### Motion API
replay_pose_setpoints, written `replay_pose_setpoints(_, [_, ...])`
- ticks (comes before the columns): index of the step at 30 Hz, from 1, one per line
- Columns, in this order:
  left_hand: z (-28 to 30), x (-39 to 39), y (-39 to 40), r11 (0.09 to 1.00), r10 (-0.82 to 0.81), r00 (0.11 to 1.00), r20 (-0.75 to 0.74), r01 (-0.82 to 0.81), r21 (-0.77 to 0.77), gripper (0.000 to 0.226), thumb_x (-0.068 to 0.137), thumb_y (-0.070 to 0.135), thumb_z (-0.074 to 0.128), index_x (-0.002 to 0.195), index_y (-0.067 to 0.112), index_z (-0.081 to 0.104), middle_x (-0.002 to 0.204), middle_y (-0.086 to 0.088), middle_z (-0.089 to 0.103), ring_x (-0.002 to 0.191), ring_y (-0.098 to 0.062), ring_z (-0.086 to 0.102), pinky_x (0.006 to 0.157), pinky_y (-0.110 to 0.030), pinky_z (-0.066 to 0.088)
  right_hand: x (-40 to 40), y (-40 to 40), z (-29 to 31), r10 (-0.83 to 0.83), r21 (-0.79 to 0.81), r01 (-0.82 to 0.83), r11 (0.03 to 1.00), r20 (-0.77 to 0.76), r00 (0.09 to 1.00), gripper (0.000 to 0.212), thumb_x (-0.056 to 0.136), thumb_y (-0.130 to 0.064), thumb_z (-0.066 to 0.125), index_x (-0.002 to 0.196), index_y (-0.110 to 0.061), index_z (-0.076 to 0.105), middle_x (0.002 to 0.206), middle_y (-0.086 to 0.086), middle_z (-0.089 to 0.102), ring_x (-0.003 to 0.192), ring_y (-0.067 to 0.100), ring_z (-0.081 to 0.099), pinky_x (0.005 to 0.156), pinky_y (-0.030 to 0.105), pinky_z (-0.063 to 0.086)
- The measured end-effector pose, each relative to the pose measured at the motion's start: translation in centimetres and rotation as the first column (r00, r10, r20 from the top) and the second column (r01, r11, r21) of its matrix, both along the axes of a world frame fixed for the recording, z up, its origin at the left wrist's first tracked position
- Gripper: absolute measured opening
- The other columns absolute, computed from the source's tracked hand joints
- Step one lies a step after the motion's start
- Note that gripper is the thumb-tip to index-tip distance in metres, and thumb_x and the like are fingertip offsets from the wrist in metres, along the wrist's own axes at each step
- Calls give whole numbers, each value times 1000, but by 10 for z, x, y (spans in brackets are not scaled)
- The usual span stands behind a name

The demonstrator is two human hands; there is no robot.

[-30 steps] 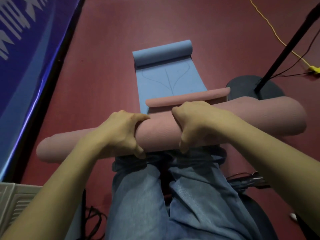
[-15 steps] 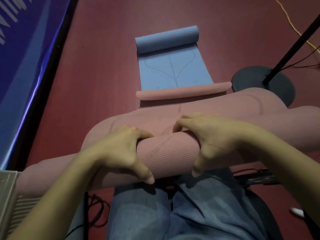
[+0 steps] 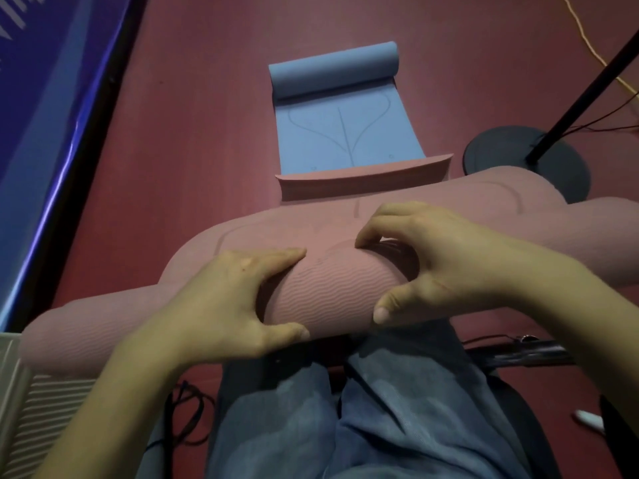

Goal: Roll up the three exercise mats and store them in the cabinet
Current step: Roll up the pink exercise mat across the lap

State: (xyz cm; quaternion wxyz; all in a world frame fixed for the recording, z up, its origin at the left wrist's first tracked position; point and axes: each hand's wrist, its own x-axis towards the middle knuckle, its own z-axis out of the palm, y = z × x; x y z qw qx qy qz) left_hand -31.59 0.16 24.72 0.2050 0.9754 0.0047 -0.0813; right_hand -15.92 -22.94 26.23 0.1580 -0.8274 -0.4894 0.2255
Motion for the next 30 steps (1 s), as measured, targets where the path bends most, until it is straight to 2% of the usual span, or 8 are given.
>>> replay_pose_setpoints(4, [6,8,-28,965,53,987,-155,-11,261,144,45,85,78,159,17,24,157,1,42,141,-20,43,117,-29,32,0,6,4,38,-64,-32,997,96,995,87,69,-73,75,140,-27,57,132,-13,55,122,14,54,102,36,47])
replay_pose_setpoints(7, [-7,10,-32,912,40,995,-90,0,409,151,21,91,75,140,1,52,121,-11,68,105,-30,68,89,-40,57,-1,6,4,18,-70,-11,997,97,995,87,74,-65,76,148,-31,45,138,-10,55,125,17,54,103,37,47])
replay_pose_setpoints(9, [-16,11,-26,892,19,1000,-21,-7,452,148,18,94,68,132,0,59,107,-9,72,89,-29,72,76,-40,60,-2,4,4,-33,-37,35,999,35,999,94,72,-61,80,149,-42,30,135,-7,59,121,18,56,100,38,48])
replay_pose_setpoints(14, [-7,29,-20,915,19,986,-166,49,401,113,37,83,72,130,21,52,116,2,68,101,-26,67,86,-38,55,-3,0,2,-41,-76,50,996,117,992,67,81,-66,67,136,-33,46,113,-2,67,103,22,62,79,32,46])
replay_pose_setpoints(20, [9,63,3,983,70,946,-317,-10,185,88,30,78,81,104,35,59,94,17,63,86,-7,60,80,-36,55,-1,22,0,89,-307,2,952,285,954,116,51,-83,78,143,-25,37,134,-4,54,121,25,56,98,37,45])
replay_pose_setpoints(24, [5,70,11,986,89,938,-336,-36,161,92,25,82,78,104,40,59,95,19,64,86,-5,62,80,-37,56,11,35,-1,91,-322,4,947,280,956,107,46,-75,84,131,-24,45,124,-6,60,110,24,62,86,35,47])
replay_pose_setpoints(28, [-5,63,9,982,52,974,-218,-10,190,119,32,87,70,140,42,46,122,22,50,117,-7,46,102,-37,45,21,41,-2,80,-322,4,947,248,966,95,44,-69,85,123,-28,50,116,-7,65,102,22,63,84,35,50])
replay_pose_setpoints(30, [-9,59,7,977,55,986,-159,-20,211,130,35,91,66,149,39,34,119,19,40,116,-9,36,103,-36,41,24,43,1,83,-344,-1,939,223,971,97,43,-68,87,125,-29,51,114,-6,65,100,22,63,85,36,52])
